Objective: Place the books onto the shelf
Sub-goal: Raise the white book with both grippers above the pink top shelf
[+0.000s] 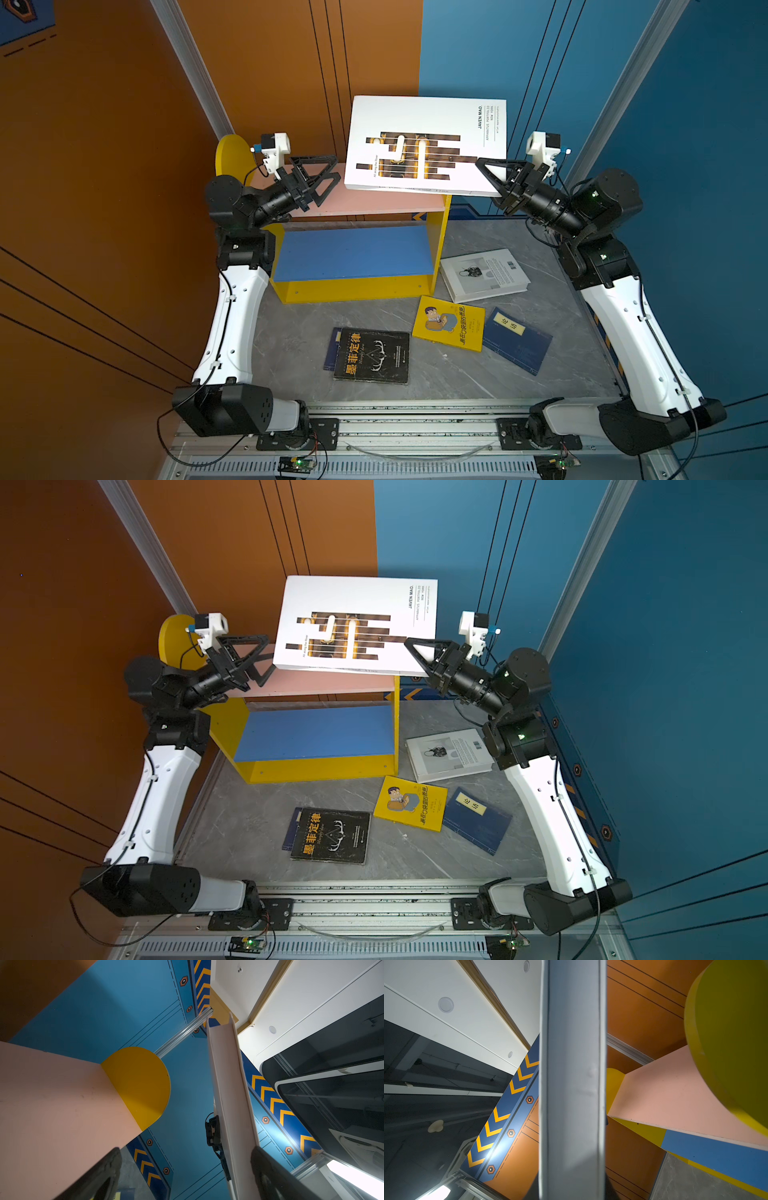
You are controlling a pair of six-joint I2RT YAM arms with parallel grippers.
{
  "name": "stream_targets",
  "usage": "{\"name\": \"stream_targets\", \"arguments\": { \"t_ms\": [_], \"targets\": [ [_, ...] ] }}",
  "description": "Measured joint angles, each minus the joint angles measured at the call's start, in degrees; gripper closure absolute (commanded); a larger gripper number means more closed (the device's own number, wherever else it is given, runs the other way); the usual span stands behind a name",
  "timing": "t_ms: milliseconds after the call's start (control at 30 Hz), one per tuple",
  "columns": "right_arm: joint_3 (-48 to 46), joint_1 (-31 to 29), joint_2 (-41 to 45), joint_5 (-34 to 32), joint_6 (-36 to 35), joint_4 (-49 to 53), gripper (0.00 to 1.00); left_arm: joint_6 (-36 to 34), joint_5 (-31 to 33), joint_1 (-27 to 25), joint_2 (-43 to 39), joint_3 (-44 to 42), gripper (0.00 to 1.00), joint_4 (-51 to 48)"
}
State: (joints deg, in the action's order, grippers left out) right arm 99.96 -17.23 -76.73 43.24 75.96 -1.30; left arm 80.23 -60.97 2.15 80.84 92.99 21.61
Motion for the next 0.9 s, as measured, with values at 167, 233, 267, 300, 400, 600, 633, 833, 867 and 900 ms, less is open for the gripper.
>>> {"name": "stream_targets", "arguments": {
  "t_ms": [167,233,267,300,400,600,633,833,867,900],
  "targets": [
    [0.0,0.1,0.0,1.2,0.0,0.8,0.78,1.2,-1.5,-1.2,0.4,0.7,0.06,0.0],
    [0.0,0.0,0.0,1.6,0.0,0.9,0.78,1.3,-1.6,-1.1,0.3,1.1,0.07,-0.1],
    [0.0,0.0,-0.1,1.6,0.0,0.9,0.78,1.3,-1.7,-0.9,0.2,1.3,0.07,-0.3],
    [0.0,0.0,-0.2,1.6,0.0,0.9,0.78,1.2,-1.7,-0.7,0.1,1.4,0.08,-0.4],
    [0.0,0.0,-0.7,1.7,0.0,0.8,0.78,0.8,-1.6,0.5,-0.5,1.4,0.10,-1.5],
    [0.0,-0.1,-3.5,1.8,0.0,0.7,0.78,-1.3,0.5,5.1,-3.2,0.0,0.10,-4.8],
    [0.1,-0.3,-4.1,1.8,0.2,0.7,0.78,-1.4,0.5,5.1,-3.3,0.1,0.10,-4.9],
    [1.8,-2.2,-8.5,2.3,1.0,0.1,0.78,-3.2,0.5,1.4,-3.0,0.2,0.12,-6.6],
    [2.1,-2.4,-9.0,2.3,1.1,-0.2,0.78,-3.9,0.5,0.8,-2.9,0.3,0.13,-7.3],
    [2.2,-2.6,-9.4,2.5,1.3,-0.5,0.78,-4.6,0.5,0.5,-2.8,0.3,0.13,-8.2]
  ]
}}
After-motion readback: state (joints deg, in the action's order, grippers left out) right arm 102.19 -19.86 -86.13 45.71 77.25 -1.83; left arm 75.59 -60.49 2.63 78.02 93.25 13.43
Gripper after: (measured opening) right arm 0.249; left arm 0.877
